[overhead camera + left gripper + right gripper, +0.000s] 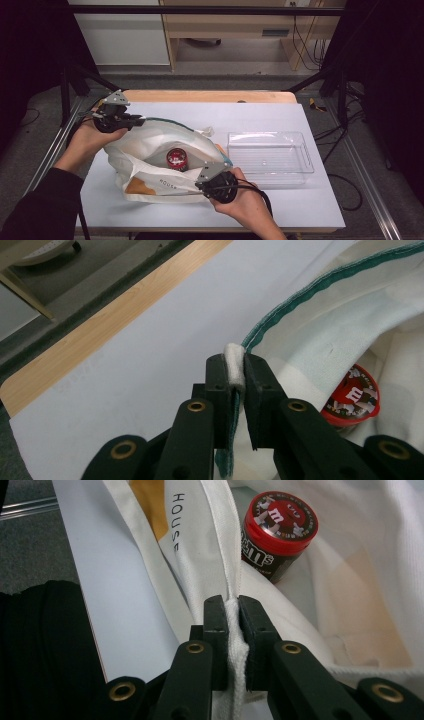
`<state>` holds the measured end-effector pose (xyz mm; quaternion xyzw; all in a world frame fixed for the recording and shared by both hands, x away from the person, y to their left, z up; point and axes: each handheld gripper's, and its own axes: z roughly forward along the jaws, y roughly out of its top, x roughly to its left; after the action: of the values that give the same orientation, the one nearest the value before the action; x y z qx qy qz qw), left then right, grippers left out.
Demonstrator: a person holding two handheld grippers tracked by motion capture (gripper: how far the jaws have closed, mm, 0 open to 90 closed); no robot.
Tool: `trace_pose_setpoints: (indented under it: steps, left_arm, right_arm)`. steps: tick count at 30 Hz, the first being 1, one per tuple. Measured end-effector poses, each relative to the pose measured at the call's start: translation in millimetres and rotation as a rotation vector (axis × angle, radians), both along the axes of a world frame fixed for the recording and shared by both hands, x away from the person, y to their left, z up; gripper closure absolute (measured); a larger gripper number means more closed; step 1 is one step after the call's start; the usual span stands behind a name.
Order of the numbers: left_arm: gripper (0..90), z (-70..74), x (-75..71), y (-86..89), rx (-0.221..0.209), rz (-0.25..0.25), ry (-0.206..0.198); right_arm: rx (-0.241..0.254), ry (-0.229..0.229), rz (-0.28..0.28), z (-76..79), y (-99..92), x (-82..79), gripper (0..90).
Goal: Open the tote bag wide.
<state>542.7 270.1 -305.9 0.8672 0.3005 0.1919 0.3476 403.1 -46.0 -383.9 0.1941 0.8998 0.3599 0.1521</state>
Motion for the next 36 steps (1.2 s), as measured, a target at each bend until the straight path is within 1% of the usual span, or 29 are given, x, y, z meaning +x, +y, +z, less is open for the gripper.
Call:
trace_pose_setpoints:
  steps: [1,2,5,10,13,15,16,19,20,22,23,24,29,31,33,35,36]
  left_arm:
    - [81.2,-1.7,1.1,-0.1,0.012,0.000,-0.004]
    - [81.3,-4.1,1.9,-1.3,0.012,0.006,-0.009]
    - [81.3,-7.1,5.1,-2.6,0.027,0.015,-0.023]
    - [81.4,-7.4,11.2,-0.7,0.021,0.037,-0.044]
    - [81.4,-6.5,12.7,1.0,0.019,0.040,-0.043]
    - [81.3,-5.4,13.7,3.3,-0.005,0.048,-0.046]
    - [81.4,-5.5,13.9,3.9,-0.007,0.051,-0.046]
    - [81.4,-6.2,14.3,4.5,-0.004,0.055,-0.047]
    - [81.4,-7.1,15.4,4.9,0.001,0.057,-0.047]
    - [81.4,-7.3,16.1,5.3,0.007,0.057,-0.051]
    - [81.4,-8.0,17.2,5.5,0.005,0.061,-0.055]
    - [81.4,-9.3,19.3,6.0,0.004,0.067,-0.059]
    - [81.5,-15.0,26.6,5.0,0.009,0.072,-0.060]
    - [81.5,-16.4,27.1,4.7,0.013,0.076,-0.062]
    - [81.5,-21.9,27.2,3.6,0.010,0.078,-0.066]
    - [81.5,-26.8,27.3,2.6,0.007,0.082,-0.068]
    - [81.5,-26.8,27.3,2.6,0.007,0.082,-0.068]
  right_arm:
    - [0.010,0.004,-0.004,-1.0,-1.1,0.1,83.7]
    - [0.015,0.006,-0.005,-2.6,-2.4,0.0,83.7]
    - [0.010,0.001,0.000,-7.4,-2.2,-3.7,83.7]
    - [-0.007,-0.012,0.023,-9.8,-1.1,-12.8,83.7]
    - [-0.007,-0.014,0.025,-10.4,-2.0,-15.3,83.8]
    - [-0.005,-0.023,0.021,-12.8,-3.8,-17.2,84.0]
    - [0.001,-0.025,0.019,-13.9,-4.5,-17.3,84.0]
    - [0.007,-0.016,0.014,-17.9,-6.2,-17.1,84.1]
    - [0.010,-0.003,0.011,-23.7,-7.5,-16.8,84.1]
    - [0.011,0.005,0.011,-27.7,-8.2,-17.3,84.1]
    - [0.011,0.005,0.011,-27.7,-8.2,-17.3,84.1]
    - [0.009,0.011,0.013,-31.2,-9.9,-19.1,84.1]
    - [0.017,0.018,0.009,-36.1,-13.5,-21.6,84.1]
    - [0.015,0.017,0.009,-37.4,-13.8,-22.0,84.2]
    - [0.021,0.007,0.004,-41.4,-14.7,-22.6,84.2]
    - [0.024,0.009,0.000,-45.0,-14.4,-22.3,84.1]
    - [0.024,0.009,0.000,-45.0,-14.4,-22.3,84.1]
